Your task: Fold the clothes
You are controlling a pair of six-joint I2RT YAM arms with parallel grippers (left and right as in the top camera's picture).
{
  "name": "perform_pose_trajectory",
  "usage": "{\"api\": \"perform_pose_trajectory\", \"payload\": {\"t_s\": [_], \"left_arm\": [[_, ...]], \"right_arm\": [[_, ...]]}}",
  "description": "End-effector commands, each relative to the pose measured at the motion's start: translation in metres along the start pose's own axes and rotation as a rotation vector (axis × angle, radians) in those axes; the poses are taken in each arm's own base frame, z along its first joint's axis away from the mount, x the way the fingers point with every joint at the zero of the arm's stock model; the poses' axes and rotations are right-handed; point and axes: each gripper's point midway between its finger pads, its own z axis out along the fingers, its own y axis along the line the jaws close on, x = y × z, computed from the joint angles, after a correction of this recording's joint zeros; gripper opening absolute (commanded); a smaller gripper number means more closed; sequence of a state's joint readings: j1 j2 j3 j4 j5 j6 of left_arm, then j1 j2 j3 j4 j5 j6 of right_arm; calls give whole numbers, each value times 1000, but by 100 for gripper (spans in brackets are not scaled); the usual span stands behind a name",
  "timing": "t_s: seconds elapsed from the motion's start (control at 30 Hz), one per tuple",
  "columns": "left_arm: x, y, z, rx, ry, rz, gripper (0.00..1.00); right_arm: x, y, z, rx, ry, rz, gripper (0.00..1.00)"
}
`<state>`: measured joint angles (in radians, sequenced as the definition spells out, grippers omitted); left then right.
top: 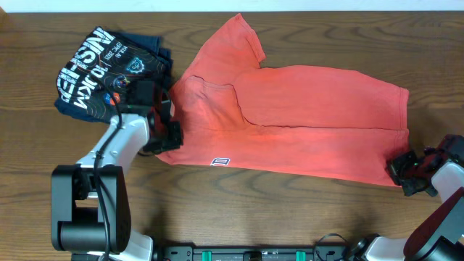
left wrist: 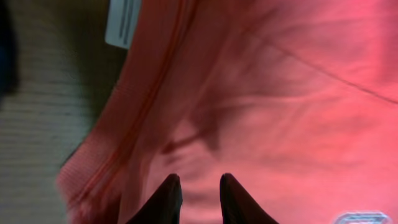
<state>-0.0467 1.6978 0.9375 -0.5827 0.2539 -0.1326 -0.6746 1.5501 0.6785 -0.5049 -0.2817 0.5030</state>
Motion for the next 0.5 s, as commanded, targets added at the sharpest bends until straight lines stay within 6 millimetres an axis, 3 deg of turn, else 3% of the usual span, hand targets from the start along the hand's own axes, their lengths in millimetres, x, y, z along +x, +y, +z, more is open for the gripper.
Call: {"api": "perform_pose_trajectory", "payload": {"t_s": [0.0,0.17,0.47], "left_arm": [[21,8,15,-11,37,-36,24],[50,18,31,-24,94,-48,24],[90,16,29,-8,240,-138,20]], "right_arm": [[5,-35,13,178,-6,82,1],[2,-80,7,376,-59,249,1],[-4,-122,-9,417,-59,390,1]]}}
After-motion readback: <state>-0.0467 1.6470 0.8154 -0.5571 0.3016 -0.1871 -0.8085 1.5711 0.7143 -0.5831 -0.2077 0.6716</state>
